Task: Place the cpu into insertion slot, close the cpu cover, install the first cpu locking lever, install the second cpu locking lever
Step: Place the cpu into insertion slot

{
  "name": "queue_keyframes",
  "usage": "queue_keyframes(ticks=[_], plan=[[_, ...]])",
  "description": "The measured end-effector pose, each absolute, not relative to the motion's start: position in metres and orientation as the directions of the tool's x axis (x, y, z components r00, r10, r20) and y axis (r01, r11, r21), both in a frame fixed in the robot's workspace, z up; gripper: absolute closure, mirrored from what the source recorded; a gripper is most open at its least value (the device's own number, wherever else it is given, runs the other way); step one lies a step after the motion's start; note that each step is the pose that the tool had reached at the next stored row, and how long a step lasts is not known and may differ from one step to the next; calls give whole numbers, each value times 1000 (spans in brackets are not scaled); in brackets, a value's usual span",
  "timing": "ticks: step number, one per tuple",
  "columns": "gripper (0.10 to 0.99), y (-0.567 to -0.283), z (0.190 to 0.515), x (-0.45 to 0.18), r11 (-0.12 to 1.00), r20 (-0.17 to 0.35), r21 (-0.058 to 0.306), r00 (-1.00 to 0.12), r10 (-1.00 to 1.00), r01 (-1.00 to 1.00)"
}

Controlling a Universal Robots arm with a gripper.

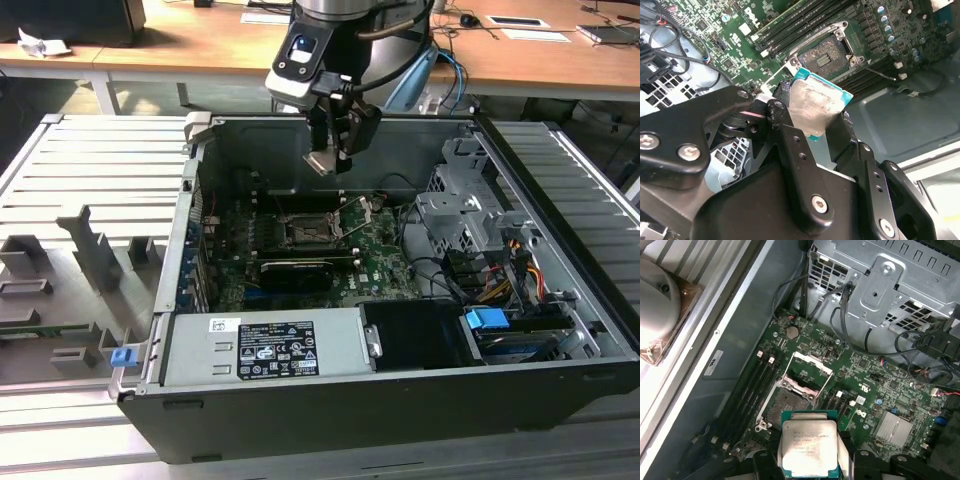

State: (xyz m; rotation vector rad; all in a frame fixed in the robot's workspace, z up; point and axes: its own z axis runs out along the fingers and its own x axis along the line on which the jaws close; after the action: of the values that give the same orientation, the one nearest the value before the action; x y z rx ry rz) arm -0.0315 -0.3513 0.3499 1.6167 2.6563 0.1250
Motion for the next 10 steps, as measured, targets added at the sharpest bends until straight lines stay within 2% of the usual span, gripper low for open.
queue_keyframes(ticks=[6, 10], plan=[[557, -351, 347, -32, 431, 10, 81, -433, 901, 899], [557, -351, 347, -32, 375, 9, 80, -377, 926, 923]])
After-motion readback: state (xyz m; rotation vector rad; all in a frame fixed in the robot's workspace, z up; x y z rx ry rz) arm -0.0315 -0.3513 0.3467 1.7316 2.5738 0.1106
